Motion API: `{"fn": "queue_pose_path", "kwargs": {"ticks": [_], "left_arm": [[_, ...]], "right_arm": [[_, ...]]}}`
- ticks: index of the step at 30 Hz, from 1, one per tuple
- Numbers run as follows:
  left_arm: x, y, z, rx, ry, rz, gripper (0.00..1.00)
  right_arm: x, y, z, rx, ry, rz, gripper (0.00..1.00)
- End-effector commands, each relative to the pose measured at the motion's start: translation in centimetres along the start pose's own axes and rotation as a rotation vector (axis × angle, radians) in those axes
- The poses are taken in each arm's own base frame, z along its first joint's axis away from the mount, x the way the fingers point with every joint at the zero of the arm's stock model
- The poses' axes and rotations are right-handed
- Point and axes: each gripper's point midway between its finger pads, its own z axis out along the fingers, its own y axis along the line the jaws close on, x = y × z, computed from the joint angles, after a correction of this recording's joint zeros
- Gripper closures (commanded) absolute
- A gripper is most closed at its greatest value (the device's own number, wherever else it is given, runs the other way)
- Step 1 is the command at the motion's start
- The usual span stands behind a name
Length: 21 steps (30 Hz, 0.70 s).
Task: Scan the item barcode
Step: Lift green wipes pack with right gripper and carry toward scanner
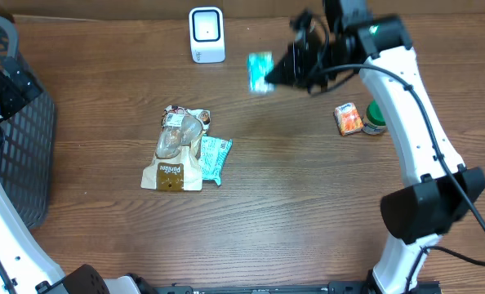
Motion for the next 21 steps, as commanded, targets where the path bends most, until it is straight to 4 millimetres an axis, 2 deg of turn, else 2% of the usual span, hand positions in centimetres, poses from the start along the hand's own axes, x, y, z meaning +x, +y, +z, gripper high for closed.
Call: {"fn": "queue_pose_path", "kwargs": {"ticks": [1,7,8,11,13,16,21], "left_arm": [[-0.2,-0.1,-0.2,-0.001,-0.01,0.023,0.0],[-0.2,-0.1,-0.2,-0.001,-0.01,0.023,0.0],[-0.2,-0.1,-0.2,-0.001,-0.01,0.023,0.0],[-0.2,-0.1,-0.2,-0.001,-0.01,0.023,0.0],[-0.2,-0.1,-0.2,-0.001,-0.01,0.023,0.01],[-0.2,-0.1,-0.2,-0.001,-0.01,0.023,0.01],[-0.2,-0.1,-0.2,-0.001,-0.01,0.023,0.0]], "right_arm": [[-4.9,0.3,-1.9,0.269,-0.208,-0.096,0.96],[-10.8,-0.7,-0.8,0.563,-0.439,-0.277,0.96],[-12.3,-0.8,-0.1,0.63,-0.493,-0.324,0.96],[-14.9,-1.1,1.5,0.777,-0.582,-0.427,0.96],[-16.8,-1.6,3.0,0.891,-0.65,-0.499,0.96],[-18.8,-1.9,5.5,0.973,-0.693,-0.617,0.96],[-21.3,-2.4,9.8,1.045,-0.733,-0.811,0.96]]}}
